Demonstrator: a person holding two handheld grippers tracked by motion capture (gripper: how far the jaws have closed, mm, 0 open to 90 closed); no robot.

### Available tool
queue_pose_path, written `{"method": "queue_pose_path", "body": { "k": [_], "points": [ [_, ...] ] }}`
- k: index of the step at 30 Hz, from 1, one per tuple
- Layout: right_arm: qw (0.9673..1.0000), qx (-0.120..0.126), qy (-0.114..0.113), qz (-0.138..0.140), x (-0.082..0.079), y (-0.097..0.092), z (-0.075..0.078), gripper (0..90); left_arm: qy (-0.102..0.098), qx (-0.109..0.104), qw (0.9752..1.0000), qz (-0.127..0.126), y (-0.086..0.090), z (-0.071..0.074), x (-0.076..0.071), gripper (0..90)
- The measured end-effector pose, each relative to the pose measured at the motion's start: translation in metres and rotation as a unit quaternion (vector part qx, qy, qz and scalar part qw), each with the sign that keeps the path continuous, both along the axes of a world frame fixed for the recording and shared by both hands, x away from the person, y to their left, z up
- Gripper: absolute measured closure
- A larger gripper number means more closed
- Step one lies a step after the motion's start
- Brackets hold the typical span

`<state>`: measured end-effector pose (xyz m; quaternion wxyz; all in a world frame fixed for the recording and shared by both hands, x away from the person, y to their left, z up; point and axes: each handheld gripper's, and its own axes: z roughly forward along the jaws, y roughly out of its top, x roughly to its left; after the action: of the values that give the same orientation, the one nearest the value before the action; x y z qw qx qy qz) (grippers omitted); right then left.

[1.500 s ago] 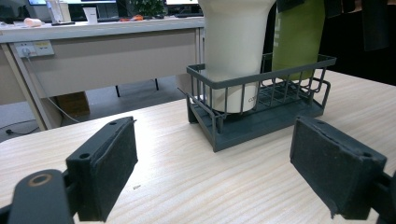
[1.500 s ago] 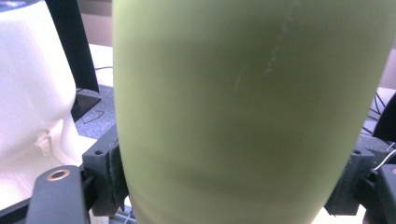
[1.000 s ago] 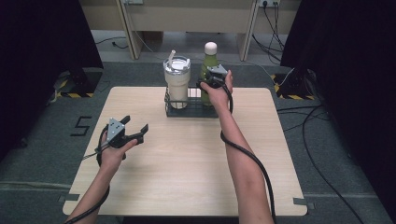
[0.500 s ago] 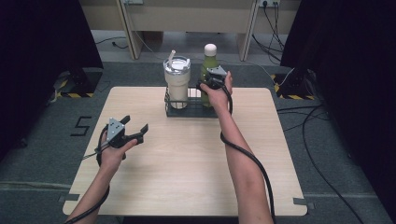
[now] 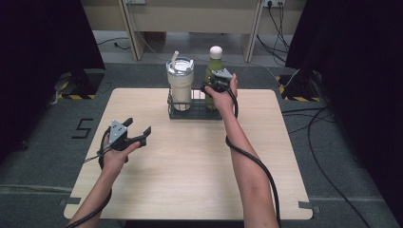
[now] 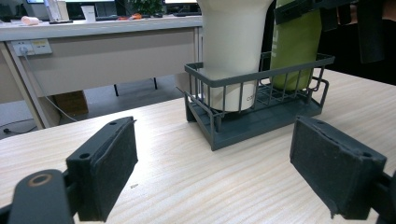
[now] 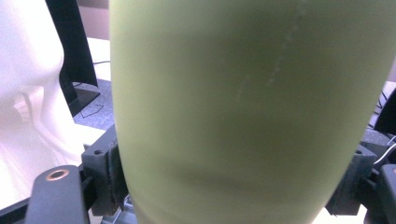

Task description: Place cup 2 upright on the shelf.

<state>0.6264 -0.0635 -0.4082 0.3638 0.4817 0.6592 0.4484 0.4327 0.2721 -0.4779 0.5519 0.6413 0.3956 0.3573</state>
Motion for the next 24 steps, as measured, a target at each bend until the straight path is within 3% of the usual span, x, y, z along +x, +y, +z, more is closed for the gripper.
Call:
{"method": "queue_pose_path", "body": {
  "k": [13,24],
  "points": [
    [1.0,0.003,-0.003,0.006,-0.005,0.0,-0.001,14.1,0.0,-0.003,1.0,0.002,0.001,0.0,0.0,14.0],
    [0.9998,-0.011,-0.007,0.016,-0.013,-0.005,0.001,8.0,-0.001,-0.002,1.0,0.004,0.001,0.0,0.0,14.1]
  ]
}}
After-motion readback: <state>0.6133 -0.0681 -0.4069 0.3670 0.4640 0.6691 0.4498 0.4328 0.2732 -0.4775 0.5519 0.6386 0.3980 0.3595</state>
